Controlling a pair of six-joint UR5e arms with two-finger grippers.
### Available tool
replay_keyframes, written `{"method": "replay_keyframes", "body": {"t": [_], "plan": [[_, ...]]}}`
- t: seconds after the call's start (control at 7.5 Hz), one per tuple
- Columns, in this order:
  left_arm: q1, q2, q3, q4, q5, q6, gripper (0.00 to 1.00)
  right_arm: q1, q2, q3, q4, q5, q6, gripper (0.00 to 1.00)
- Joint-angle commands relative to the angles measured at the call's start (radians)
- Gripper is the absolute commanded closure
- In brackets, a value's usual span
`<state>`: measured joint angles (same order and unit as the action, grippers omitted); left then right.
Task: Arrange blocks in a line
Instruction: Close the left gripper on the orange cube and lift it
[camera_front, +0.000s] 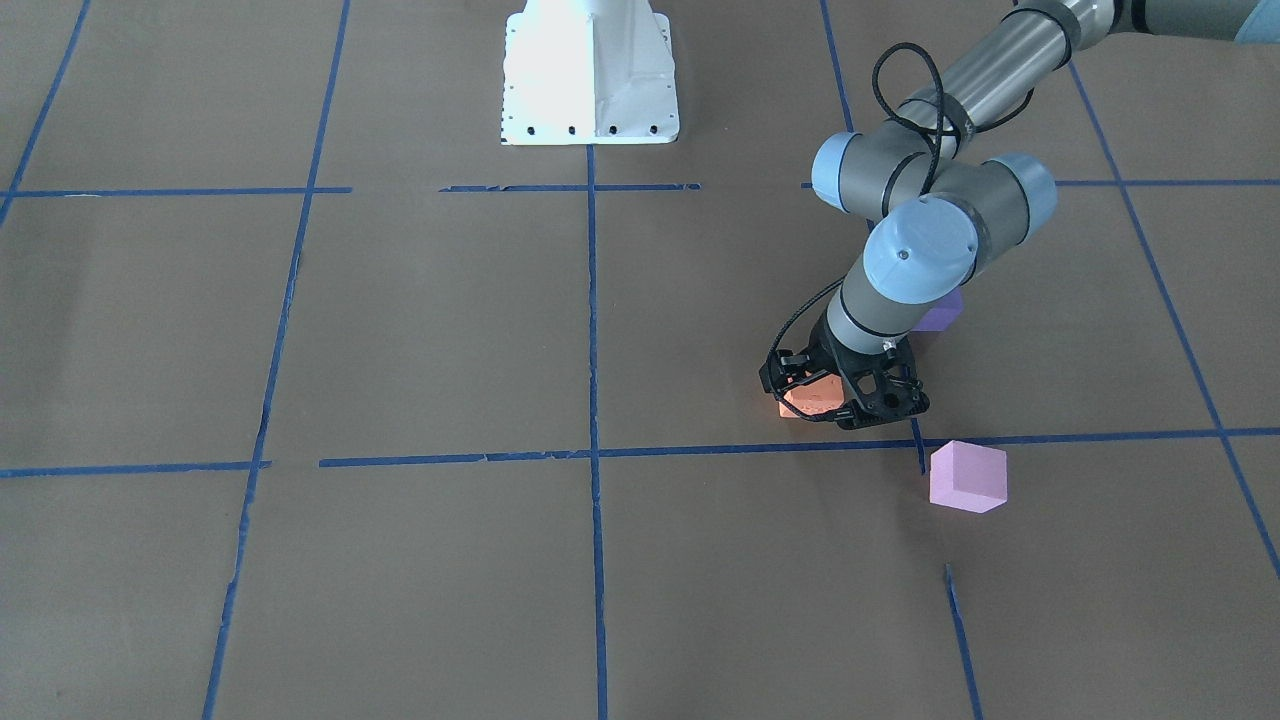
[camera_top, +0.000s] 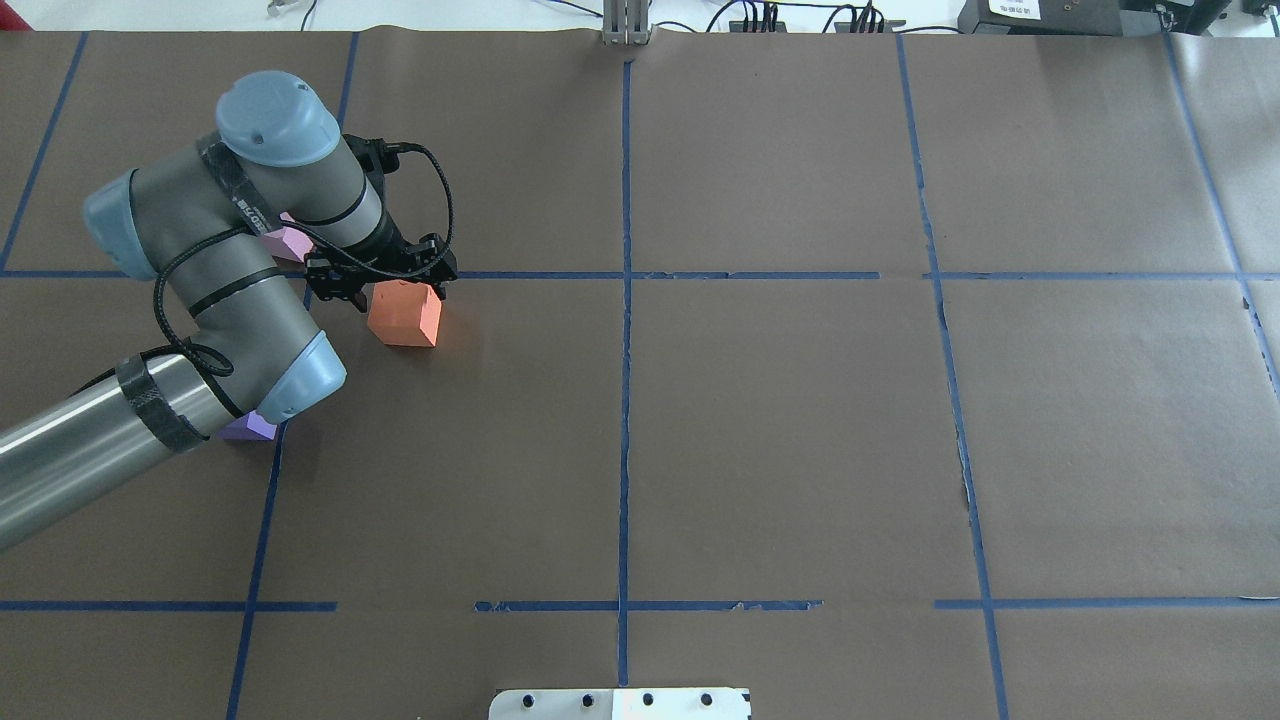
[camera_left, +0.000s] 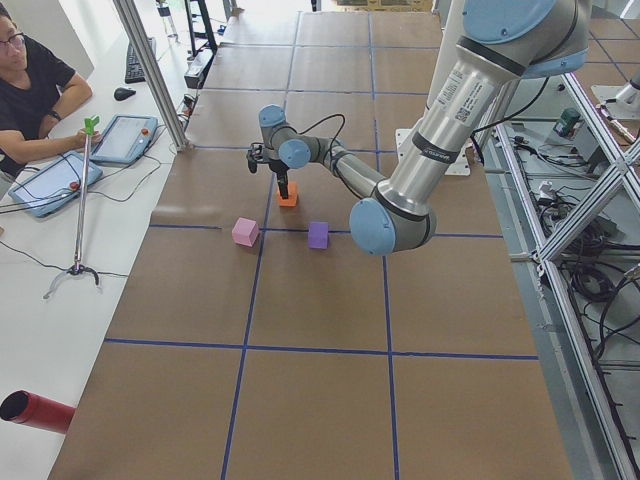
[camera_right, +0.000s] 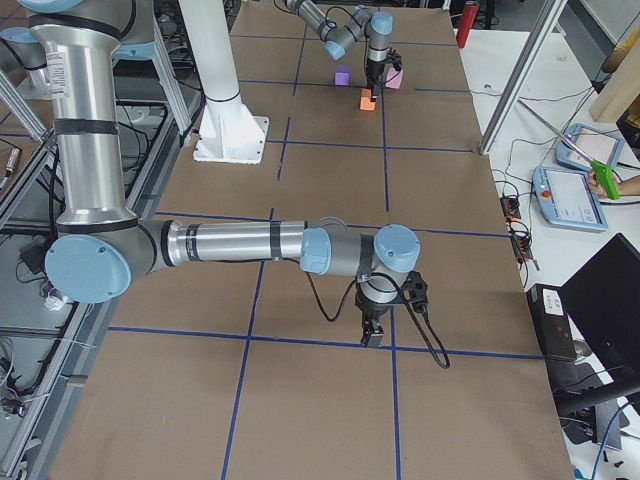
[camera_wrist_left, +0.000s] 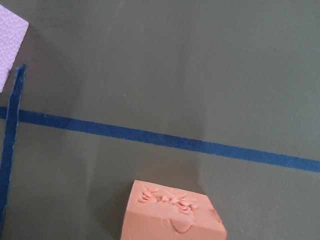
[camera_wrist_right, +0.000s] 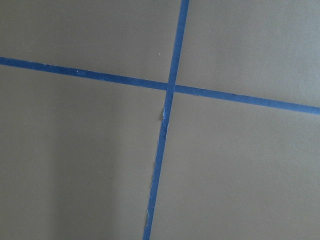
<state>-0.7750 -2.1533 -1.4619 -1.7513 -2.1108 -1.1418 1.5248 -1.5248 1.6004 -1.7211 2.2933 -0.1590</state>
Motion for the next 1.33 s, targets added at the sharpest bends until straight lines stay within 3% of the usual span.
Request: {"method": "replay_keyframes", "body": {"t": [0.0,0.4,0.53,0.67,0.8,1.07,1.2], "plan": [[0.005,0.001,0.017,-0.031,0.023,-0.001,0.00,0.000,0.000,0.000,0.000,0.000,0.001,0.00],[0.019,0.006,0.035,-0.085,0.025,-0.003,0.00,0.000,0.000,0.000,0.000,0.000,0.001,0.00],[0.020,0.006,0.035,-0.086,0.025,-0.001,0.05,0.000,0.000,0.000,0.000,0.000,0.001,0.00],[0.020,0.015,0.035,-0.109,0.025,0.007,0.76,0.000,0.000,0.001,0.000,0.000,0.001,0.00],[0.020,0.026,0.034,-0.123,0.032,0.008,1.00,0.000,0.000,0.001,0.000,0.000,-0.001,0.00],[-0.024,0.027,-0.018,-0.102,0.026,0.013,1.00,0.000,0.000,0.000,0.000,0.000,0.001,0.00],[-0.049,0.032,-0.103,0.008,0.022,0.060,1.00,0.000,0.000,0.000,0.000,0.000,-0.001,0.00]]}}
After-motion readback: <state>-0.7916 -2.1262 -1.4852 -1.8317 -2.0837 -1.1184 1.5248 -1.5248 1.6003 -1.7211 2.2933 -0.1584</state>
